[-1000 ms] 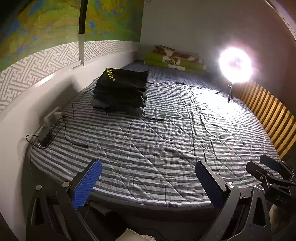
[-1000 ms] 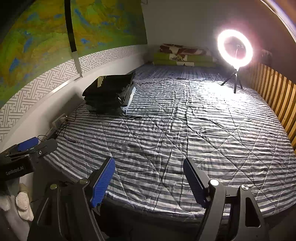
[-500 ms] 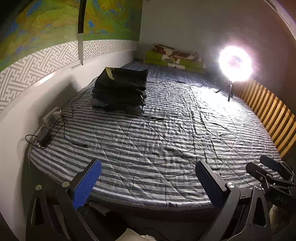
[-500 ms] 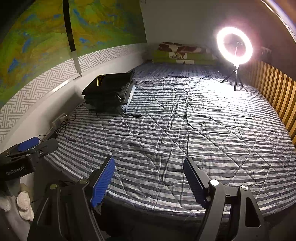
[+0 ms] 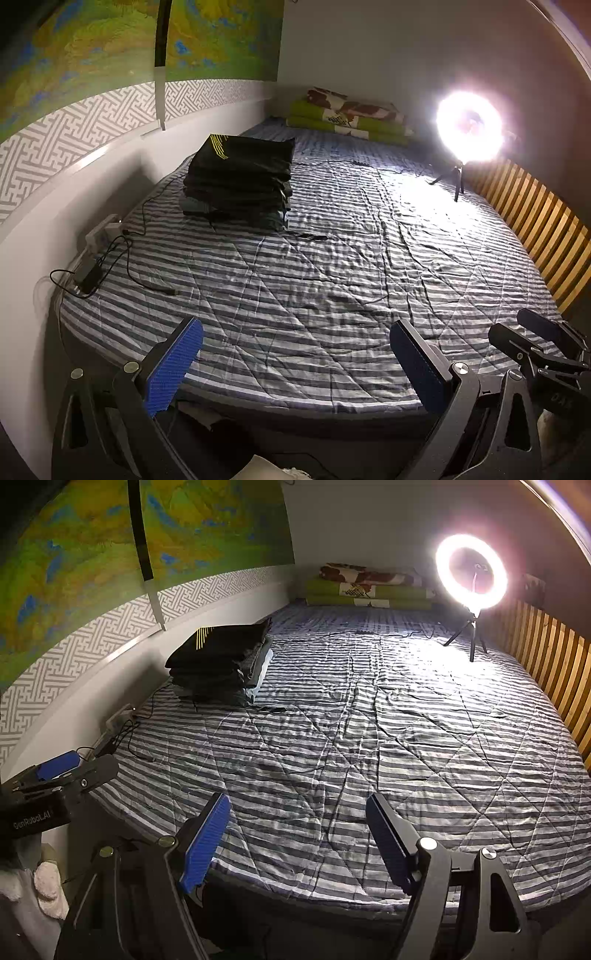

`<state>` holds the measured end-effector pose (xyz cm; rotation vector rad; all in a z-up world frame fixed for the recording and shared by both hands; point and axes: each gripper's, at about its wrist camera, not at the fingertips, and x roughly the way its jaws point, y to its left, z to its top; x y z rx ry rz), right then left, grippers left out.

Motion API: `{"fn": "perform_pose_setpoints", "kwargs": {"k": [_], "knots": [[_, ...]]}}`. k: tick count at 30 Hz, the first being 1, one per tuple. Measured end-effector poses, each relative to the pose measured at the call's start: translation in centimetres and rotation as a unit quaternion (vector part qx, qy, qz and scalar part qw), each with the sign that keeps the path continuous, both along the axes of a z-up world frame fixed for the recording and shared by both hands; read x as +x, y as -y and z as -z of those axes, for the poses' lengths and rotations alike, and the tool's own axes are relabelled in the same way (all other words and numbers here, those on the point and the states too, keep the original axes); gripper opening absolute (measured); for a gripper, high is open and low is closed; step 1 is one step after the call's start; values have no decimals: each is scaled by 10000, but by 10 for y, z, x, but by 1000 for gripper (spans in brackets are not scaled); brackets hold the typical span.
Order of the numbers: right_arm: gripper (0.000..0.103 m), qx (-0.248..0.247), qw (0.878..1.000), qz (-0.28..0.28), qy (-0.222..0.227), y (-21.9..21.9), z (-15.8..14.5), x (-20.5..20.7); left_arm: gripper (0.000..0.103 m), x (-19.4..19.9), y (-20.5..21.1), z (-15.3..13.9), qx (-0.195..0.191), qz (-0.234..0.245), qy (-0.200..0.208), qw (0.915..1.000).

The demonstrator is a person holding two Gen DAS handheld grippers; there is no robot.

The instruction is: Organize objects

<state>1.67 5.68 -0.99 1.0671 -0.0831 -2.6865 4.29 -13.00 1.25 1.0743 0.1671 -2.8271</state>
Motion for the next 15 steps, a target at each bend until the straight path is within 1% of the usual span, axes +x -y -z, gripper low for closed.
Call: {"fn": "perform_pose_setpoints", "kwargs": {"k": [15], "knots": [[73,30,10000,-60,25,9,-2,-3,102,-2,2,0,-18,-12,2,10000]]}}
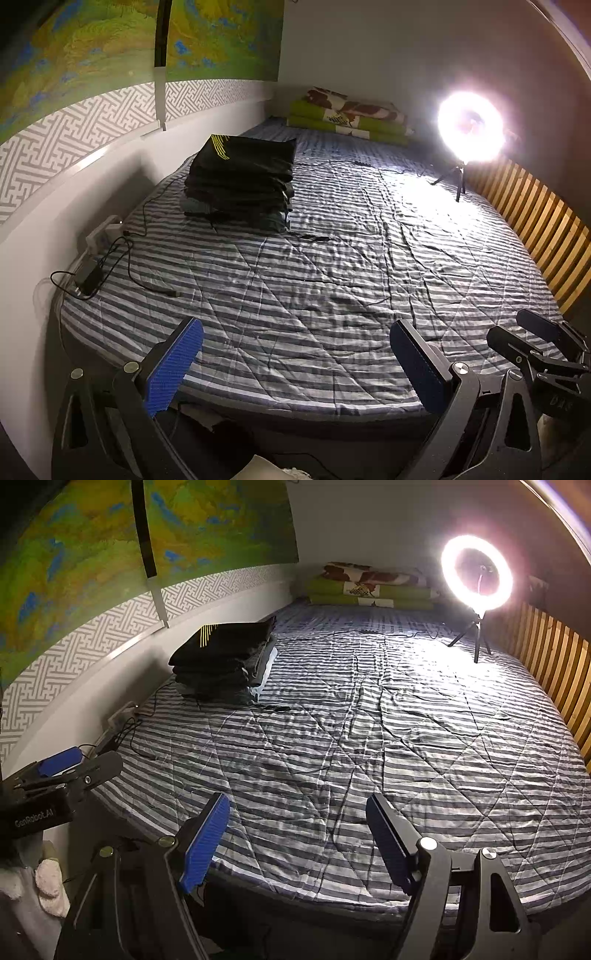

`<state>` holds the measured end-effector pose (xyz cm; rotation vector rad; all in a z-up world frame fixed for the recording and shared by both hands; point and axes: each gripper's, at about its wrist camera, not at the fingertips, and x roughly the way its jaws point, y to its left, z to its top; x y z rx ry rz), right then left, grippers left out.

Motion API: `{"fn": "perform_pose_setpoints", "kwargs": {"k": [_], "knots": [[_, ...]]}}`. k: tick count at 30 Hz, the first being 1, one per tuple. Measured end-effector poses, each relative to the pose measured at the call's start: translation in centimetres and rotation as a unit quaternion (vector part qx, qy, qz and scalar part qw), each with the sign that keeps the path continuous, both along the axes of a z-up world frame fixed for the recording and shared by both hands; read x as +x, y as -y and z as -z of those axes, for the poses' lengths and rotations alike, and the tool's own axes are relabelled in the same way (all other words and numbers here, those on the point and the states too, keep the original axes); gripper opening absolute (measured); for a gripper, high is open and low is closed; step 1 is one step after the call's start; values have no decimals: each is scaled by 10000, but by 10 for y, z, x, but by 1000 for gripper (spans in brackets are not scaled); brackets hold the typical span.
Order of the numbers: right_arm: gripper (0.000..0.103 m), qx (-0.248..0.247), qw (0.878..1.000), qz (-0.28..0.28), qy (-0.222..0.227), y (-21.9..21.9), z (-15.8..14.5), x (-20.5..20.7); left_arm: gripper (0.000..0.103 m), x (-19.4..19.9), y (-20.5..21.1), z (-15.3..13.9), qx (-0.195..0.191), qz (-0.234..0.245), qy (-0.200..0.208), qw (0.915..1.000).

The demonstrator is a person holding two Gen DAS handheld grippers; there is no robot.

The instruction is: Organize objects

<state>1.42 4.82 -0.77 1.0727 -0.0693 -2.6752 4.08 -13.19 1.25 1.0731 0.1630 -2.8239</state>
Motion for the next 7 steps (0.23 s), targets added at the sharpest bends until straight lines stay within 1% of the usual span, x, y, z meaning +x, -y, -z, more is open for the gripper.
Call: {"fn": "perform_pose_setpoints", "kwargs": {"k": [4,7], "knots": [[73,18,10000,1,5,1,1,-3,102,-5,4,3,-14,-8,-18,10000],[73,-20,10000,23,57,2,3,-10,102,-9,6,4,-104,-58,-79,9999]]}}
